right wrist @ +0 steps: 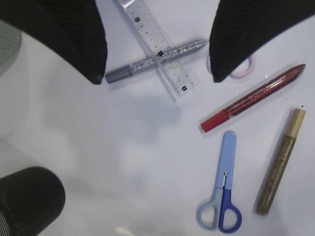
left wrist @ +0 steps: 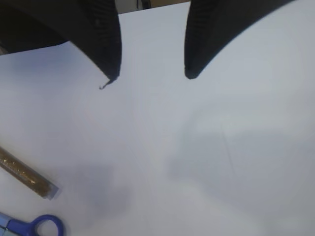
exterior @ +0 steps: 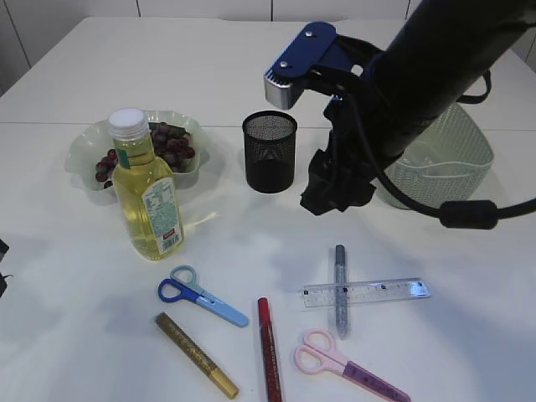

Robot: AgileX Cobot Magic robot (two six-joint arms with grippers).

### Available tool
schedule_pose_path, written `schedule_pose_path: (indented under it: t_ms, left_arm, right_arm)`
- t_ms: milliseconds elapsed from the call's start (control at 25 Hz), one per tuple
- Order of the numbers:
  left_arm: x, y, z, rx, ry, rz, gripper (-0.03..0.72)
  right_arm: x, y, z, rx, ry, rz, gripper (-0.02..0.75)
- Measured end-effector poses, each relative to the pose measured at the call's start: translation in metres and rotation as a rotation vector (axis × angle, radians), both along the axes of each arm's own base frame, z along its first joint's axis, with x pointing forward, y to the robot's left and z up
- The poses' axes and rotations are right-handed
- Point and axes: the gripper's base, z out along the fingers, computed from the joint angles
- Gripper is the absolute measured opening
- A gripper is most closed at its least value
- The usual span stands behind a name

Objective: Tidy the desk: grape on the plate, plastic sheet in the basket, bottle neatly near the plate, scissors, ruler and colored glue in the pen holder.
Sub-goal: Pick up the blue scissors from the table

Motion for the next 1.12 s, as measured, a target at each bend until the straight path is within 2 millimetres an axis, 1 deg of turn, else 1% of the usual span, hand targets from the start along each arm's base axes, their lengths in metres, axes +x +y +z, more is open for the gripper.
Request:
schedule_pose_path:
  t_ms: [80,200,360,560,680,800,960,1120]
  left_arm:
    - [0.0,-0.001,0.0,-0.012,0.0,0.005,0.309]
    - [0.001,-0.002,0.0,-0.027,-0.005,0.011,0.309]
    - [0.001,-0.002,0.001,-0.029,-0.012,0.012,0.309]
    - [0.001,-0.002,0.001,-0.031,-0.013,0.013,0.309]
    - [0.001,-0.003,0.001,-0.033,-0.013,0.013,0.309]
    - [0.001,-0.003,0.001,-0.032,-0.011,0.013,0.309]
    - [-0.001,-0.002,0.0,-0.03,0.008,0.013,0.309]
    - [-0.002,-0.002,0.0,-0.026,0.024,0.011,0.309]
  right_arm:
    - [0.0,0.007,0.008,0.013,-0.024,0.018,0.512]
    - [-0.001,0.026,0.019,0.041,-0.04,0.035,0.512]
    - [0.006,0.055,0.019,0.056,0.025,0.011,0.512]
    - [0.017,0.086,0.003,-0.016,0.163,-0.026,0.512]
    - [0.024,0.104,-0.006,-0.067,0.192,-0.09,0.512]
    - [0.029,0.12,-0.014,-0.079,0.206,-0.15,0.512]
    - [0.037,0.136,-0.035,-0.084,0.238,-0.221,0.512]
    - [0.043,0.144,-0.057,-0.11,0.264,-0.243,0.489]
